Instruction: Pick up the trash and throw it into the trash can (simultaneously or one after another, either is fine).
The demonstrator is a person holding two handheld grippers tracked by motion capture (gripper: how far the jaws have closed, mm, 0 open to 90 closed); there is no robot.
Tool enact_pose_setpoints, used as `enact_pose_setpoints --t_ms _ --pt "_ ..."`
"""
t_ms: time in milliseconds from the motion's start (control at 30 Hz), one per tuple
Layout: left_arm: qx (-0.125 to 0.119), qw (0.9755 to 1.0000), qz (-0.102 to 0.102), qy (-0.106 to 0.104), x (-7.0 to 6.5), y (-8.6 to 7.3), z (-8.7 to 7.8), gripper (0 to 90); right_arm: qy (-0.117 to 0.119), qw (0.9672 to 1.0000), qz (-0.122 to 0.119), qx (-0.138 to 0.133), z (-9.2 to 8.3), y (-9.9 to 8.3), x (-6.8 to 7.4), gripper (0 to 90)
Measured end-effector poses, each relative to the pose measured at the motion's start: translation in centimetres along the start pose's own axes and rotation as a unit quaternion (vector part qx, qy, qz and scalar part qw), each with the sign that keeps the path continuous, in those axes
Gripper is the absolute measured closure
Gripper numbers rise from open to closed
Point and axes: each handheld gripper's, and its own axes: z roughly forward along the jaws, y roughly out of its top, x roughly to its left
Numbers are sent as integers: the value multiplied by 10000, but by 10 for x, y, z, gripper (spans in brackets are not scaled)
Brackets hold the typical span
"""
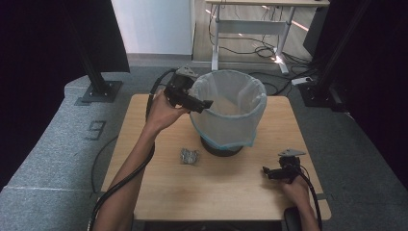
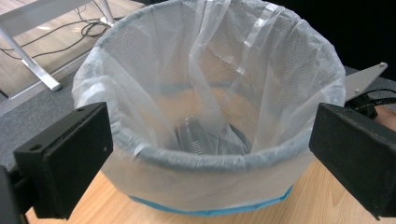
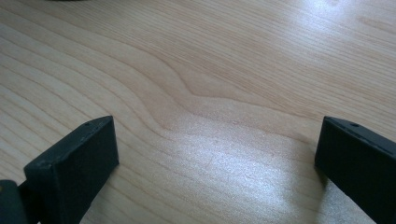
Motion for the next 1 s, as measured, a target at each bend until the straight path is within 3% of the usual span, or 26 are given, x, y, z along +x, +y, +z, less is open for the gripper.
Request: enact_pose_setpoints --t_ms 300,767,1000 --pt "-108 9999 -6 3 3 -19 -8 0 4 10000 1 -3 0 0 0 0" --pt "-204 9997 -153 -6 8 -50 -6 0 -2 10000 4 -2 0 0 0 0" --pt "-186 9997 -133 80 6 -64 -5 0 -3 10000 4 -1 0 0 0 0"
